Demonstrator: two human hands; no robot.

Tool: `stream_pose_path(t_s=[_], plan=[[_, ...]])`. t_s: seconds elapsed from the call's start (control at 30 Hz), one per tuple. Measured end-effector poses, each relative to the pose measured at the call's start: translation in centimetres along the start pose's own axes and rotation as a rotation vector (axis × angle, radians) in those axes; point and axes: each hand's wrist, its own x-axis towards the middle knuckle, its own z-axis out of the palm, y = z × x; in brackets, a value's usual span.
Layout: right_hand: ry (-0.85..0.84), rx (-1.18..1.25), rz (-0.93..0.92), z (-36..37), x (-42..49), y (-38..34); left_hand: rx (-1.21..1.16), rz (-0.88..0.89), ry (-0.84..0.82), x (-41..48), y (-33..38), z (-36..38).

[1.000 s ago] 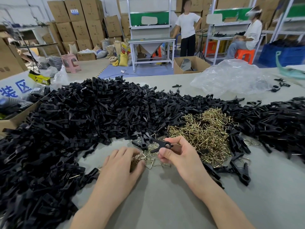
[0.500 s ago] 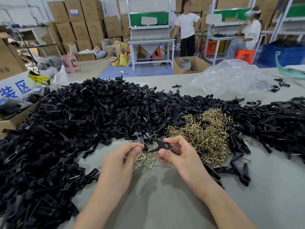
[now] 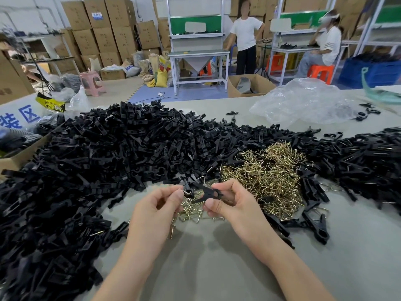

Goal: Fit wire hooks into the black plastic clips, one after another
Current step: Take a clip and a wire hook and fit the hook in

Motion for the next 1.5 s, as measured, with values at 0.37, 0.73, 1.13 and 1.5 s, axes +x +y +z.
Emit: stream_pose_path(t_s=[0.37, 0.73, 1.13, 1.5], plan=[[-0.064, -0.117, -0.056, 0.6, -0.4, -0.1, -0.137, -0.101, -0.118, -0.4, 0.1, 0.7], [0.057, -0.584, -0.254, 1.4, -1.2, 0.4, -0.31, -0.193, -0.264, -1.7, 0.3, 2.6], [-0.126, -0.762, -0.401, 2.2, -1.5, 0.3, -0.51, -0.379, -0.312, -3.0, 1.6, 3.8], [-0.221, -0.691, -0.356, 1.8, -1.9, -0.8, -0.725, -0.636, -0.552, -1.7, 1.5, 1.8]])
